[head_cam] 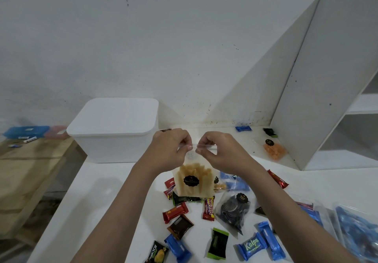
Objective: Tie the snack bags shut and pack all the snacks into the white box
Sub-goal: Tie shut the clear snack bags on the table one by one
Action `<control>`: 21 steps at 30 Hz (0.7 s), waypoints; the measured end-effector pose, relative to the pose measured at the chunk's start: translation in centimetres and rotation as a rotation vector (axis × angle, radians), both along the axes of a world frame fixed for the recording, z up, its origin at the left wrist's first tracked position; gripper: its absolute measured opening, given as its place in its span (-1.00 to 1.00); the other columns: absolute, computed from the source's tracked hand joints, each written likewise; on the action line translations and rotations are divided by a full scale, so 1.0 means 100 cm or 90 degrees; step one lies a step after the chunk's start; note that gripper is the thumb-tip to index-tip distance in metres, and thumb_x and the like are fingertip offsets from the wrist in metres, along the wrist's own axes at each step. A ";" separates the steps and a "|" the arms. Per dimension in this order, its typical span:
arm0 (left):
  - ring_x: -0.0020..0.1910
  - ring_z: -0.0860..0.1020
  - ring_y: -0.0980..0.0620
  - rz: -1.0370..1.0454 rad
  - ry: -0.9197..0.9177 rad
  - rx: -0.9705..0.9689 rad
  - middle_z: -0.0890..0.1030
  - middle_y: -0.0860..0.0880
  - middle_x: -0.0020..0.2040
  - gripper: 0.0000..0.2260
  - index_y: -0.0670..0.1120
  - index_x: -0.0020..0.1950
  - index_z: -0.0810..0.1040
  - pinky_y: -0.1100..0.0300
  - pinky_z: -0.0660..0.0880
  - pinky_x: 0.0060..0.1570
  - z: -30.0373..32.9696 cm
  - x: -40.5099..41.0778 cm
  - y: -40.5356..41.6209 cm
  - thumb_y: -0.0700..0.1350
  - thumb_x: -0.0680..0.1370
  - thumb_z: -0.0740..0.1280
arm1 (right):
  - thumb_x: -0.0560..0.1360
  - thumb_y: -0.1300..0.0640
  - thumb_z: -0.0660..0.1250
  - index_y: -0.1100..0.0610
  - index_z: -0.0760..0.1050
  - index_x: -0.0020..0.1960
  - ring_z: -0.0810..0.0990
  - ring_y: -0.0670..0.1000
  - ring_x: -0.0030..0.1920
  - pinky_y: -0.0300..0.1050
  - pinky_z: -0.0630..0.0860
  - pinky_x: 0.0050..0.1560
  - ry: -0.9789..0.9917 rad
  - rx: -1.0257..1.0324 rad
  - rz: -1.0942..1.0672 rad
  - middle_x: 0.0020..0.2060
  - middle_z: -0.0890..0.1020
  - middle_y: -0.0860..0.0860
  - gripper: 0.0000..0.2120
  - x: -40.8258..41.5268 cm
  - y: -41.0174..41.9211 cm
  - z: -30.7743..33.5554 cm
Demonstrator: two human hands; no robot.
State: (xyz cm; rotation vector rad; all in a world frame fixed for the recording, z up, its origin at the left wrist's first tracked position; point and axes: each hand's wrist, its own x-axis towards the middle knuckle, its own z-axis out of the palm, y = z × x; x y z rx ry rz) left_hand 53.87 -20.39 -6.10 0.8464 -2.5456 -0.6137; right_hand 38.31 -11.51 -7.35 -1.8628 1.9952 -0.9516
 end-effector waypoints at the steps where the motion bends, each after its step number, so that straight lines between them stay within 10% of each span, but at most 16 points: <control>1: -0.04 0.56 0.05 0.004 -0.016 -0.007 0.61 0.08 -0.10 -0.89 0.05 -0.15 0.45 0.03 0.29 0.26 0.000 0.000 0.001 -0.12 0.55 0.30 | 0.50 0.04 0.36 0.06 0.55 -0.08 0.55 -0.15 -0.11 -0.24 0.50 -0.04 0.000 0.002 0.005 -0.20 0.58 -0.17 -0.91 0.000 0.000 0.001; 21: -0.15 0.51 0.08 0.026 0.016 -0.108 0.52 0.12 -0.21 -0.82 0.02 -0.17 0.41 0.14 0.19 0.10 -0.013 0.000 0.003 -0.27 0.47 0.26 | 0.44 0.12 0.29 0.13 0.54 -0.17 0.55 -0.03 -0.23 -0.02 0.54 -0.14 0.054 -0.078 0.017 -0.27 0.59 -0.06 -0.91 0.009 -0.003 0.001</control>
